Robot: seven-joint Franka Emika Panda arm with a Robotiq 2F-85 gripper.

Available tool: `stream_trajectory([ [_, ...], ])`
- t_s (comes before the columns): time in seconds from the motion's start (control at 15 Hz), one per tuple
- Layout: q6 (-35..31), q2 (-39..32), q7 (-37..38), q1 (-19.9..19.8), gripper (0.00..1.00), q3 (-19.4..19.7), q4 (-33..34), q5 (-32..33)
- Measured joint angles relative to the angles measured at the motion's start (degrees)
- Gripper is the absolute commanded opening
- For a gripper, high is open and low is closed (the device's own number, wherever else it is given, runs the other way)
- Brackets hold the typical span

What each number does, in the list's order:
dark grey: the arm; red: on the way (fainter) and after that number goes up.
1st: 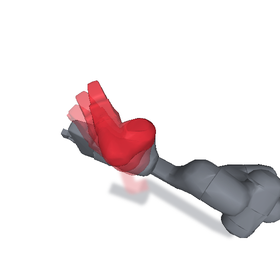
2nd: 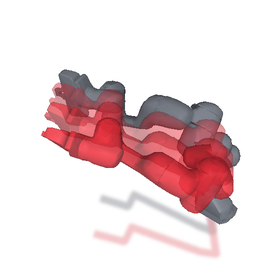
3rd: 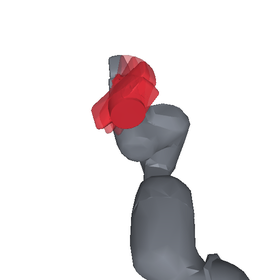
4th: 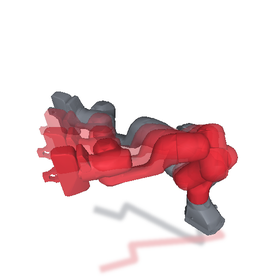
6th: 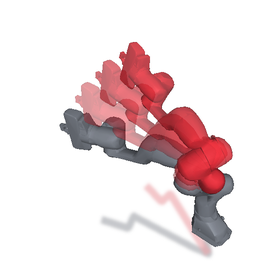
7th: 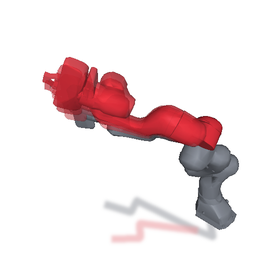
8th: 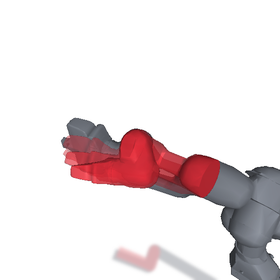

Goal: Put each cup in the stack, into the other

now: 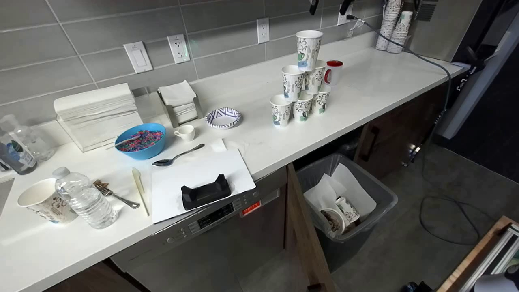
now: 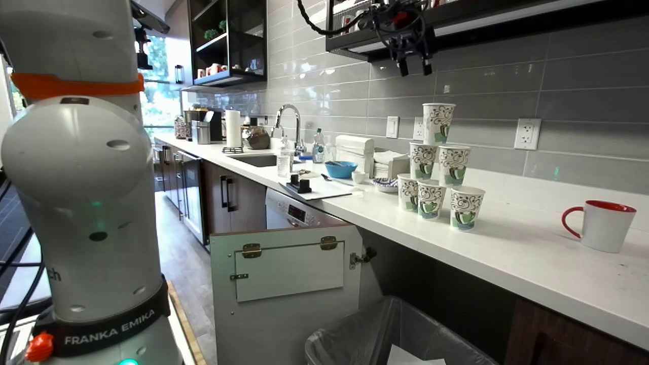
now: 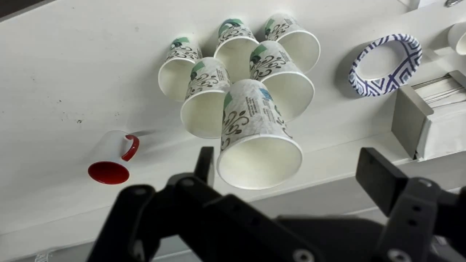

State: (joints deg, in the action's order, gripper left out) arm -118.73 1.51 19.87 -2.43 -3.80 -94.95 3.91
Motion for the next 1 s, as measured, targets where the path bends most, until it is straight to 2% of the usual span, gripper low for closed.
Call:
stream_trajectory([
  [0.33,0.3,-4.0,-2.7,0.0,1.0,1.3,3.6,0.9],
  [1.0,0.3,-10.5,-2.8,0.3,1.0,3.4,8.9,2.3],
])
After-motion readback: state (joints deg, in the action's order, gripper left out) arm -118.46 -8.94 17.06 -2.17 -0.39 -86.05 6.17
